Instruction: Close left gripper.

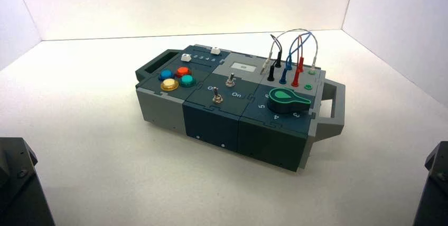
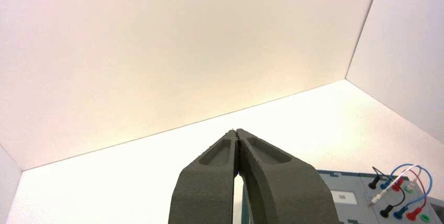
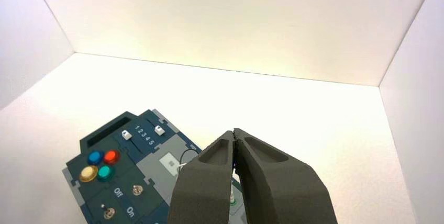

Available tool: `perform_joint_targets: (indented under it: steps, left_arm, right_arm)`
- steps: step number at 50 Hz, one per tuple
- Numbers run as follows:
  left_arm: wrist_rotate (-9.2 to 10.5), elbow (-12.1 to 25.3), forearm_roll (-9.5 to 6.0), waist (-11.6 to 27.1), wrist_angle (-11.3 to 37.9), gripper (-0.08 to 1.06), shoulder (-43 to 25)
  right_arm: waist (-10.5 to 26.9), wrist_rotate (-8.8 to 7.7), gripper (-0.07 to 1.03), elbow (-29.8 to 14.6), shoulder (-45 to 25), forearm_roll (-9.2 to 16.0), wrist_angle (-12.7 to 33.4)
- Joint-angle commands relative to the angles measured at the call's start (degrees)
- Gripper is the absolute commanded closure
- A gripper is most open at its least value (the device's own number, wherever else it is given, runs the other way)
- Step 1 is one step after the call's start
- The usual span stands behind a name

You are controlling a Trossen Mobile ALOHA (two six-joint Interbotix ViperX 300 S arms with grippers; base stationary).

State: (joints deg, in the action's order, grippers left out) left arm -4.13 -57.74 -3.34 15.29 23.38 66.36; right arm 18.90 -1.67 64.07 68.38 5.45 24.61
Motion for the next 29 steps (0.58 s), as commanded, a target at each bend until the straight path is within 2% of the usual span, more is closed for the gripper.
perform_joint_targets:
  steps: [1, 8, 29]
  left_arm:
    - [0.09, 0.8, 0.09, -0.3, -0.3, 1.01, -0.3]
    - [0.79, 0.6, 0.00, -0.3, -0.3, 1.01, -0.4]
    - [0.97, 0.3, 0.00, -0.3, -0.5, 1.01, -0.5]
  right_arm:
    - [-0.1, 0.09, 0.99, -1.1, -0.4, 0.4, -0.7]
    - [-0.1, 0.00, 0.99, -1.1, -0.4, 0.4, -0.6]
    - [-0.1, 0.00, 0.99, -1.2, -0.3, 0.4, -0.2]
